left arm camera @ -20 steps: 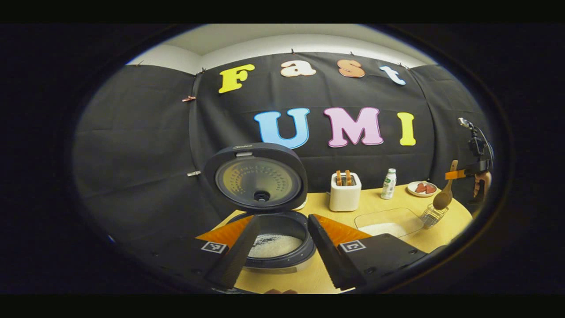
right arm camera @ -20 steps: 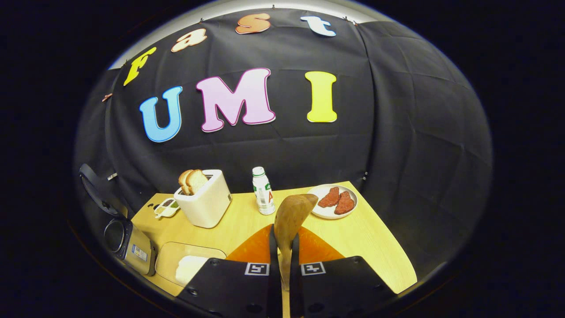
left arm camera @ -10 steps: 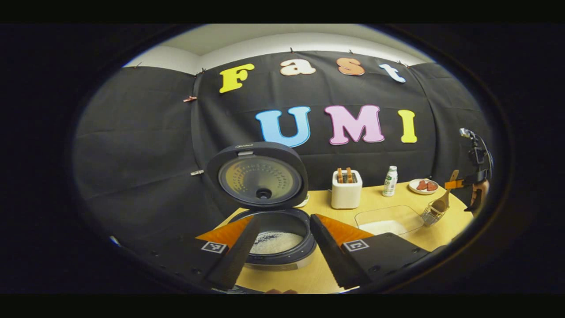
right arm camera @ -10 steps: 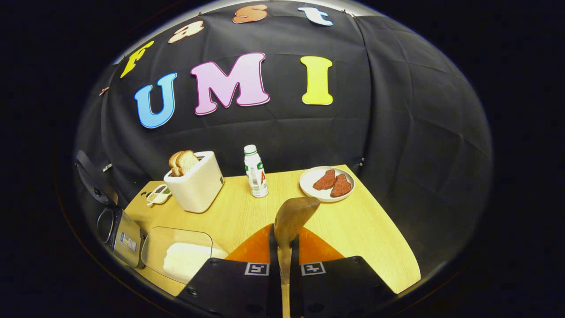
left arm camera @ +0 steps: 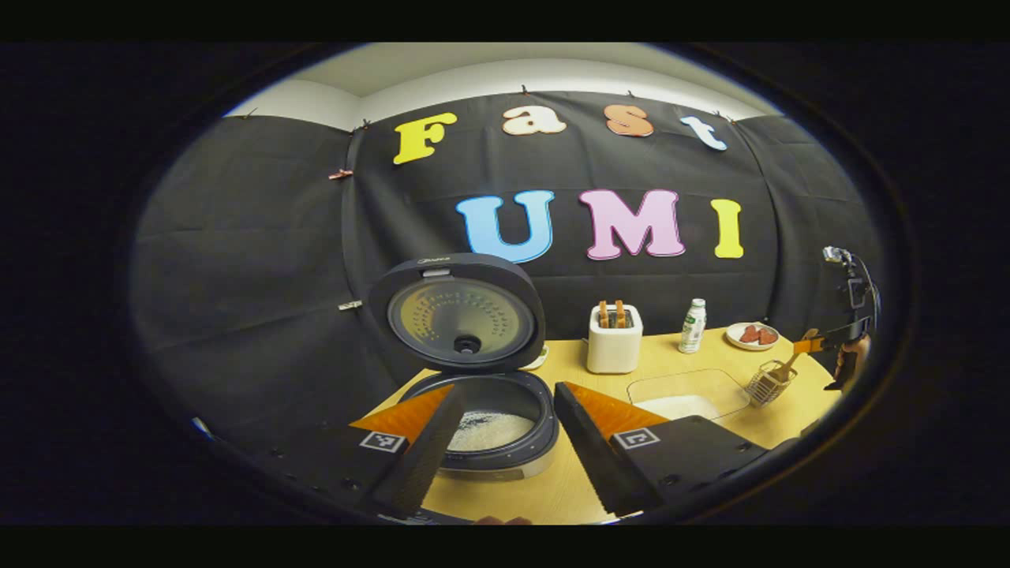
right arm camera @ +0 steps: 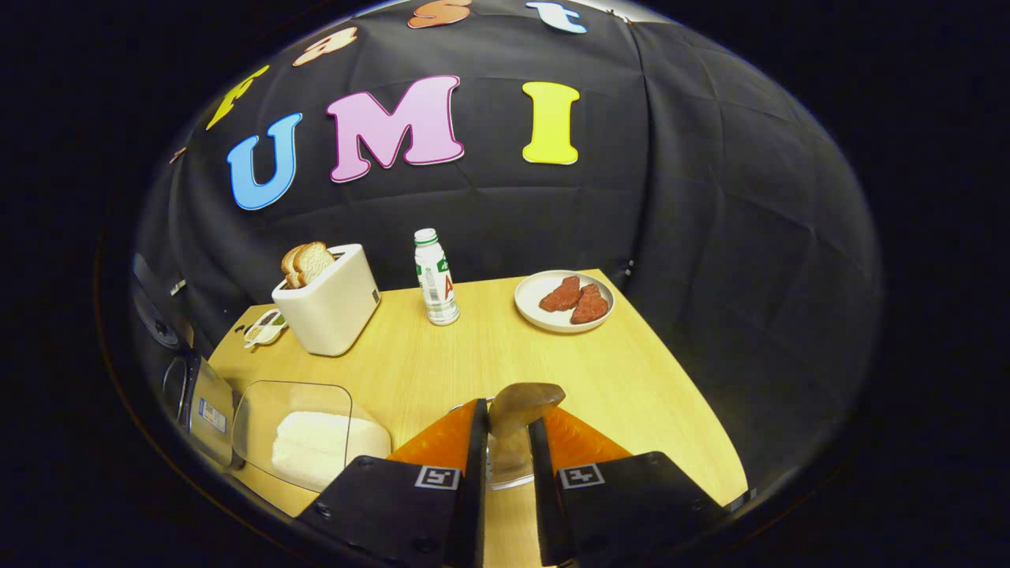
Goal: Close the left gripper, press the button to open the rice cooker; take a wooden spoon from the chopstick holder with the right hand, scoop a spoonful of rice and pour it into the rice cooker, then put the wooden spoon back into the chopstick holder.
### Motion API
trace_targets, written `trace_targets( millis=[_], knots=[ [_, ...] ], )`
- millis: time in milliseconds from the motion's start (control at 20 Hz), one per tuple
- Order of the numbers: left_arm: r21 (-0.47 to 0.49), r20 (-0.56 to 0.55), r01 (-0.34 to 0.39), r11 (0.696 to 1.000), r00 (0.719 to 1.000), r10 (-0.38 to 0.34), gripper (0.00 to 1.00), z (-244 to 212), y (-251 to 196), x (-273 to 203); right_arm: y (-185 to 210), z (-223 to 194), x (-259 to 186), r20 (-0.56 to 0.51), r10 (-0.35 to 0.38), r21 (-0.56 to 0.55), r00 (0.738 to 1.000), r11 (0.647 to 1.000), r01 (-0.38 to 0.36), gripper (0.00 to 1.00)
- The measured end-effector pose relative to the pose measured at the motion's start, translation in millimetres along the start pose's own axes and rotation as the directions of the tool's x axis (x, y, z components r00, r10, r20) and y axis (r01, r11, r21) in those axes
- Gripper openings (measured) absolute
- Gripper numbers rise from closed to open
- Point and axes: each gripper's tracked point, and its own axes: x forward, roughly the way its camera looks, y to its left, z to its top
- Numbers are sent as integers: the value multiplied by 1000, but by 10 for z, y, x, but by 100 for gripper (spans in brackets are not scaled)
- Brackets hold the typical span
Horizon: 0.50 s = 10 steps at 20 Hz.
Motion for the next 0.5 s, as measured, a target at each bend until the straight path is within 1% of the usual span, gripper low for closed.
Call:
trace_targets(
  millis=[50, 100, 150, 250, 350, 400, 500],
  knots=[
    [-1, 2, -1, 1000, 1000, 1, 80, -1, 2, -11, -43, 41, -22, 9, -14, -3, 1000, 1000, 14, 35],
    [-1, 5, -2, 1000, 1000, 2, 80, 10, 2, -8, -67, 88, -66, 20, -19, 2, 1000, 1000, 19, 35],
    [-2, 8, 0, 1000, 1000, 0, 80, 16, -7, -1, -93, 121, -97, 27, -24, 6, 999, 1000, 24, 42],
    [-3, 16, 3, 1000, 1000, -3, 80, 51, -10, 18, -147, 153, -177, 31, -32, 9, 999, 999, 32, 46],
    [-9, 19, 15, 1000, 1000, -15, 80, 74, -30, 64, -198, 232, -287, 62, -44, 12, 997, 999, 44, 44],
    [-17, 17, 14, 1000, 1000, -13, 81, 81, -17, 83, -221, 291, -339, 83, -52, 7, 995, 999, 52, 46],
    [-22, 32, 9, 1000, 999, -9, 80, 149, 16, 121, -201, 376, -459, 110, -50, -5, 993, 999, 51, 46]
  ],
)
